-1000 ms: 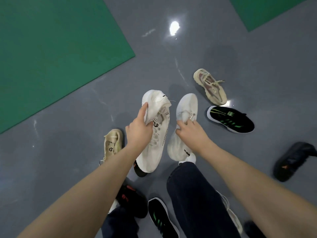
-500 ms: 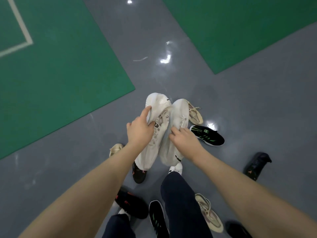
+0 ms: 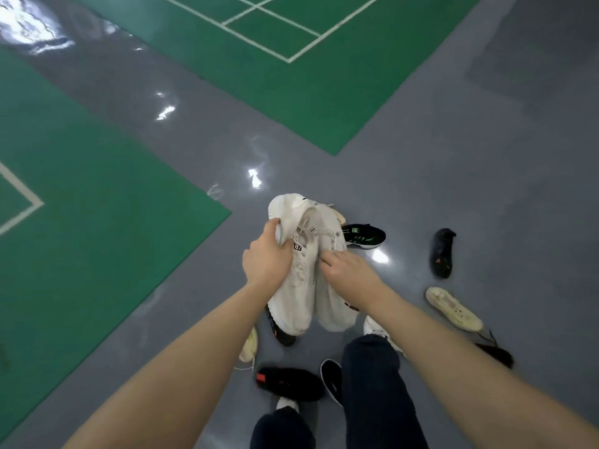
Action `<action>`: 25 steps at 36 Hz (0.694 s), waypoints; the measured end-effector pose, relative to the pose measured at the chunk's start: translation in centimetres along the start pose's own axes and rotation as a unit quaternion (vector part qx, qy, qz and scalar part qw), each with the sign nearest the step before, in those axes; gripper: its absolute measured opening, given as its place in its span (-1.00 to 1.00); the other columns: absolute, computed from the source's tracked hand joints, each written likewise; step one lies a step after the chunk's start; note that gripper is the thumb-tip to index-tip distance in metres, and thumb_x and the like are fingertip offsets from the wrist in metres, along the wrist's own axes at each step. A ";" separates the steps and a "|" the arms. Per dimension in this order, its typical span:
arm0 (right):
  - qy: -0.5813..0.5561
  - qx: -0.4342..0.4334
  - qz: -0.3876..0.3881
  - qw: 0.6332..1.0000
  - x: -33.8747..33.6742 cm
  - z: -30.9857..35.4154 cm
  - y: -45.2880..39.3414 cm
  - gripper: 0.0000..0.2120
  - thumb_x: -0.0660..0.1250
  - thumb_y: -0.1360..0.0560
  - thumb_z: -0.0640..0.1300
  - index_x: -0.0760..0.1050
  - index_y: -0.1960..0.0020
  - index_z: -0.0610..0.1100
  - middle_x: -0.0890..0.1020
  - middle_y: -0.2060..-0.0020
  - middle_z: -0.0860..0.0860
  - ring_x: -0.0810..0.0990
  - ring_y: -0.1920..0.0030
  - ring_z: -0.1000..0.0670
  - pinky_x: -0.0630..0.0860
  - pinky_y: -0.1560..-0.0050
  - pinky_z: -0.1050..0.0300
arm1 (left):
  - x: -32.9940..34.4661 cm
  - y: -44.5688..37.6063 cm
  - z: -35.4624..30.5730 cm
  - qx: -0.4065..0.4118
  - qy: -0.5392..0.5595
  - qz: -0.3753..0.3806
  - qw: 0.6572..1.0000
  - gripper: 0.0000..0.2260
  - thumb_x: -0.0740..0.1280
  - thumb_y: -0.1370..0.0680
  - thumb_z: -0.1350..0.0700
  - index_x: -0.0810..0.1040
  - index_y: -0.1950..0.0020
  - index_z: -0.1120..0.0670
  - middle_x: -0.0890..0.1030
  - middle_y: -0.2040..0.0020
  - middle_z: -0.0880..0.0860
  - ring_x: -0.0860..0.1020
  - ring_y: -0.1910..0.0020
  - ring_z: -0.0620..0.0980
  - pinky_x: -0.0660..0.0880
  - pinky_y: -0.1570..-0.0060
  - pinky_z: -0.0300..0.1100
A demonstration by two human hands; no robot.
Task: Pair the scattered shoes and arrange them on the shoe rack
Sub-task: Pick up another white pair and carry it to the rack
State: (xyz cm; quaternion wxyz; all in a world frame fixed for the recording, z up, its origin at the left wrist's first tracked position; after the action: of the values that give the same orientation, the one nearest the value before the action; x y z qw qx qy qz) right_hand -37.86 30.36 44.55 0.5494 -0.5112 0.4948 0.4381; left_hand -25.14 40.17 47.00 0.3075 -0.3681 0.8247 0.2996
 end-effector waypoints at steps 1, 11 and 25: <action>0.001 0.005 -0.005 1.000 -0.8 0.3 0.9 -0.76 0.48 -0.07 -0.38 0.51 0.36 -0.17 0.54 0.37 -0.04 0.51 0.46 -0.02 0.45 0.43 0.21 | -0.1 0.9 -0.4 0.013 -0.007 0.005 1.000 -0.62 0.21 -0.57 0.01 0.30 -0.39 -0.06 0.54 0.18 -0.01 0.57 0.10 0.12 0.50 -0.03 0.04; -0.030 0.111 0.013 0.993 -7.0 1.4 9.9 -0.76 0.45 -0.04 -0.35 0.45 0.39 -0.16 0.50 0.39 -0.01 0.46 0.49 -0.04 0.21 0.47 0.25 | 1.4 8.9 -4.0 0.076 -0.002 0.033 0.997 -0.66 0.20 -0.57 -0.01 0.33 -0.35 -0.05 0.55 0.21 0.00 0.57 0.10 0.12 0.48 0.00 0.00; -0.124 0.387 -0.024 0.913 -11.3 1.4 31.9 -0.71 0.19 -0.27 -0.54 0.44 0.09 -0.27 0.47 0.13 -0.19 0.43 0.24 -0.17 0.30 0.26 0.00 | 12.3 25.4 -13.6 0.179 -0.033 0.105 0.978 -0.71 0.20 -0.57 -0.01 0.37 -0.28 -0.05 0.60 0.15 0.03 0.57 0.07 0.12 0.46 -0.10 0.06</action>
State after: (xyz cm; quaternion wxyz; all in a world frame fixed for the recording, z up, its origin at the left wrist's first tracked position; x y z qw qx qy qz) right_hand -70.62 35.04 51.67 0.7715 -0.2114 0.5415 0.2587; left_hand -55.82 39.14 53.44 0.3620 -0.2083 0.8886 0.1894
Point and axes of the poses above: each hand's wrist, its own y-axis away from the middle knuckle, its own x-axis out of the palm, z = x × y, the point moved 2 cm from there along -y, towards the middle knuckle
